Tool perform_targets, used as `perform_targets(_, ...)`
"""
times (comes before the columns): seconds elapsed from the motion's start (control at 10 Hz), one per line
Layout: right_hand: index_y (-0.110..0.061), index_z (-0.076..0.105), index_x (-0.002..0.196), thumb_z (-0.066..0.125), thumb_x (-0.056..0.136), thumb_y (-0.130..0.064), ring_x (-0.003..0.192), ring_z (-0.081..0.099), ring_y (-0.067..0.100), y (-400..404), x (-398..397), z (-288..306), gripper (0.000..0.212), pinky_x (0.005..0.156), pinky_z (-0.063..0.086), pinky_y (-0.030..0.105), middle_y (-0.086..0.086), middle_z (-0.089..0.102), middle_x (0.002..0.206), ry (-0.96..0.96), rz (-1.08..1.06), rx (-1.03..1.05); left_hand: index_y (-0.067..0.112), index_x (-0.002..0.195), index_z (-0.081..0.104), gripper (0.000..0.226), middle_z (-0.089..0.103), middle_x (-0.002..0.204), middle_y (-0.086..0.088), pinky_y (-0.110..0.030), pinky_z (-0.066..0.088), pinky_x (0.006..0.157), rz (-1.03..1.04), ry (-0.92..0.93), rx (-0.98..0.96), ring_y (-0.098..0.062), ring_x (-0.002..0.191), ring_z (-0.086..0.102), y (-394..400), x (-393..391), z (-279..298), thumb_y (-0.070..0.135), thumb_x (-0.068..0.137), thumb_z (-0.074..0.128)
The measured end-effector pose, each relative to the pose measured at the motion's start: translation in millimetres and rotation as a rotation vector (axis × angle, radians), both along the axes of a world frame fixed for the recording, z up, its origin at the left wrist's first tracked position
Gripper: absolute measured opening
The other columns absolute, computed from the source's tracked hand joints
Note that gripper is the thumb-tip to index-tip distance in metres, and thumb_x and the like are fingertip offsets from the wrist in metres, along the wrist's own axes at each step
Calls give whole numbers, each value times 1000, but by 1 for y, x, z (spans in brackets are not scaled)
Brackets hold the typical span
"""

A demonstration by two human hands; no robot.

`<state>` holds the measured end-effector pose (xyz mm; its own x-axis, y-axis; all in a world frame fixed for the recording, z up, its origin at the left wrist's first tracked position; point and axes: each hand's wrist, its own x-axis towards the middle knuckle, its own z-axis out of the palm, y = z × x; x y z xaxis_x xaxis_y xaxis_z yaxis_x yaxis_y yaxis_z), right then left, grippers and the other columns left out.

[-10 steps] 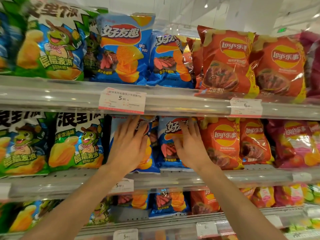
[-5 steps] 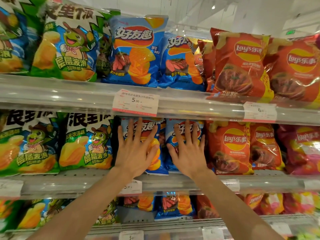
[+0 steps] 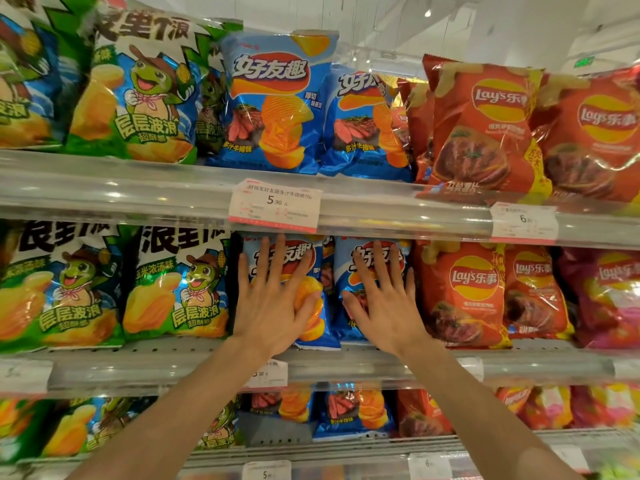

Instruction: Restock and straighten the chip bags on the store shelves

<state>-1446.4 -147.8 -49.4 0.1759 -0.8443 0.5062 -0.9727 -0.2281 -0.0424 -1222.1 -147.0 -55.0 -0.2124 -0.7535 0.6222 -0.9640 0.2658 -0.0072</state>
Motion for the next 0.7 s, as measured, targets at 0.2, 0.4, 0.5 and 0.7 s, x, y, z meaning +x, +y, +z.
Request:
perform_targets(0.2, -34, 2, 160, 18, 97, -69, 151, -25, 25, 5, 9, -9, 74, 119, 3, 65, 3, -18, 167, -119, -55, 5, 30, 160, 11, 74, 2, 168, -15, -61, 9, 122, 35, 65, 7, -35, 155, -1, 3, 0, -7, 68, 98, 19)
perform_targets(0.4, -28, 7, 160, 19, 96, -71, 154, -16, 23, 9, 10, -9, 78, 122, 3, 61, 3, -8, 169, -168, -55, -46, 27, 159, 21, 74, 9, 167, -15, -59, 9, 122, 42, 80, 2, -34, 155, 3, 5, 0, -5, 68, 98, 22)
perform_targets(0.5, -25, 10, 160, 23, 96, -71, 155, -9, 24, 17, 11, -5, 79, 123, 6, 57, 5, 0, 169, -253, -66, -90, 27, 159, 22, 73, 12, 167, -15, -57, 9, 123, 38, 136, -7, -33, 155, 3, 12, 0, -1, 69, 98, 23)
perform_targets(0.7, -22, 12, 159, 28, 96, -70, 155, 5, 26, 34, 16, 0, 81, 123, 13, 53, 9, 10, 168, -417, -123, -144, 26, 157, 28, 72, 22, 164, -13, -54, 19, 122, 11, 269, -84, -33, 153, 17, 29, 1, 14, 66, 98, 27)
